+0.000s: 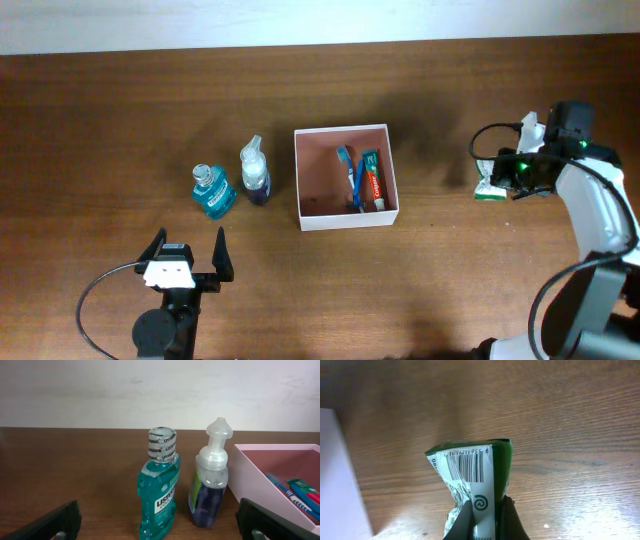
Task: Pack container
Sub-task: 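Close the right gripper on the wipes packet and lift it, then carry the wipes packet left into the box and release it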
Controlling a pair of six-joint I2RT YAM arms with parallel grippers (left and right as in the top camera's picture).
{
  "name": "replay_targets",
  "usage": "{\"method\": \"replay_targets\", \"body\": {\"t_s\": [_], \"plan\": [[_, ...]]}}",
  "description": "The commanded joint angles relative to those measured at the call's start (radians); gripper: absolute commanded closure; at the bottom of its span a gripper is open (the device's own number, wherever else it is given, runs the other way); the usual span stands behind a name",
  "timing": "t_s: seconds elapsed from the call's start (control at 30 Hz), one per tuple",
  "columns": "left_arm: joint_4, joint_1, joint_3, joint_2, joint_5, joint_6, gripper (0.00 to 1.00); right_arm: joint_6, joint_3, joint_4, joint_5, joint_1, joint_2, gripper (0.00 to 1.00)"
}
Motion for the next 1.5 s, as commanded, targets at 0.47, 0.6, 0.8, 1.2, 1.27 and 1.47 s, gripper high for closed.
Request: {"method": "replay_targets", "body": {"t_s": [0.47, 0.6, 0.8, 1.2, 1.27, 1.47], "plan": [[0.000, -0.004, -0.007, -0.007, 0.007, 0.012, 0.01, 0.067, 0.248, -0.192, -0.039, 0.311, -0.166, 0.96], [0.000, -0.004, -0.007, -0.007, 0.007, 0.012, 0.01, 0.133, 0.259, -0.144, -0.022, 0.419, -0.164, 0.96], [0.000, -0.004, -0.007, -0.007, 0.007, 0.012, 0.01, 0.228, 0.258, -0.089, 0.081, 0.555, -0.140, 0.96], [0.000, -0.004, -0.007, -0.007, 0.007, 0.012, 0.01, 0.377, 0.258, -0.001, 0.199, 0.722, -0.014, 0.96], [0.000, -0.004, -0.007, -0.007, 0.007, 0.012, 0.01, 0.381, 0.258, 0.010, 0.207, 0.735, 0.011, 0.96], [0.000, -0.004, -0.007, -0.007, 0.007, 0.012, 0.01, 0.431, 0.258, 0.023, 0.240, 0.747, 0.085, 0.96]]}}
